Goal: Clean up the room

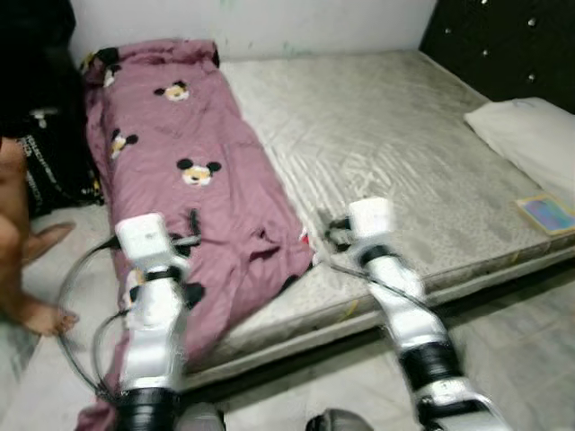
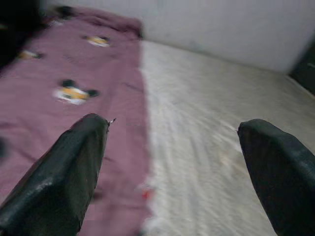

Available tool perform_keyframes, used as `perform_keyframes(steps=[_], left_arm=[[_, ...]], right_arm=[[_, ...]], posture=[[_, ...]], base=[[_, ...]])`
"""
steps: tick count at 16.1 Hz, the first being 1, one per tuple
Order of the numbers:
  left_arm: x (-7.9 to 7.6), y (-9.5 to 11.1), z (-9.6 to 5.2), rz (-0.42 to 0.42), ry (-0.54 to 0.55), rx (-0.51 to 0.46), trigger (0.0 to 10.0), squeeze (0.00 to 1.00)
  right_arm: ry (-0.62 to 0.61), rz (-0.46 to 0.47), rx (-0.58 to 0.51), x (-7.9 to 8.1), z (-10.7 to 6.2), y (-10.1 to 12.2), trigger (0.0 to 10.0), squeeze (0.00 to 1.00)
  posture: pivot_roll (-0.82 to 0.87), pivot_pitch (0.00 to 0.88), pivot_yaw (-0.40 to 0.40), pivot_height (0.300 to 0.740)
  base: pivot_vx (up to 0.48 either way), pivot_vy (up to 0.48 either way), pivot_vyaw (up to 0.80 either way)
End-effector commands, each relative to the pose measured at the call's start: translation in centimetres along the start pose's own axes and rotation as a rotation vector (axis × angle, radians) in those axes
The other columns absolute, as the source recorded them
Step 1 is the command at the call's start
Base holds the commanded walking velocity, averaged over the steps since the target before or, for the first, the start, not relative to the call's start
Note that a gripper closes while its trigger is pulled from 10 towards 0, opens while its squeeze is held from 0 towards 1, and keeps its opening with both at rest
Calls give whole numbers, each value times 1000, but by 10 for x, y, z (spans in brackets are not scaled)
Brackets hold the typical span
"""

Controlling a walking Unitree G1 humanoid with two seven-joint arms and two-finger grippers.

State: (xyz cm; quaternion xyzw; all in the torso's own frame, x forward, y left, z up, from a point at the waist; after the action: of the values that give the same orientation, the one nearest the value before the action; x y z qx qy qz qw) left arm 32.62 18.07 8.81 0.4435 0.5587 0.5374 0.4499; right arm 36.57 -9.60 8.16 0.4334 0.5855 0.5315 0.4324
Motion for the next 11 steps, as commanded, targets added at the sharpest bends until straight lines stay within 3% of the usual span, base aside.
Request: perform_keyframes(steps=[1, 2, 7, 11], left_arm=[[-10, 0, -1, -11, -19, 3, 10000, 0], [-10, 0, -1, -12, -19, 3, 10000, 0], [-11, 2, -1, -8, -25, -8, 10000, 0], [-12, 1, -2, -20, -29, -6, 10000, 0]], right_arm=[[-30, -16, -10, -14, 0, 5, 10000, 0], [-29, -16, -10, -14, 0, 5, 10000, 0], [-19, -13, -10, -13, 0, 4, 10000, 0], [-11, -20, -9, -12, 0, 4, 10000, 0]], posture=[[-24, 11, -62, 740], [-24, 11, -62, 740], [-23, 10, -62, 740], [-22, 8, -62, 740]], base=[[0, 480, 538], [0, 480, 550], [0, 0, 0], [0, 0, 800]])
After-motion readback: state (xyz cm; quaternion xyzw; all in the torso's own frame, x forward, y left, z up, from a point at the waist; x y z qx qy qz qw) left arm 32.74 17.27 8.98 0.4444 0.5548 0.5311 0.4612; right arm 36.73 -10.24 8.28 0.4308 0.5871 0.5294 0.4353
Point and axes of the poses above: a point about 5 cm out from each wrist's last joint towards the gripper, its own z axis pointing out of the wrist towards the gripper, its own y axis along the axis of the wrist's last joint, x = y × z, the point moved 5 cm from there along z, pointing out of the wrist towards the gripper, and after that the axes turned 7 degrees about z, right-handed, at the moved point
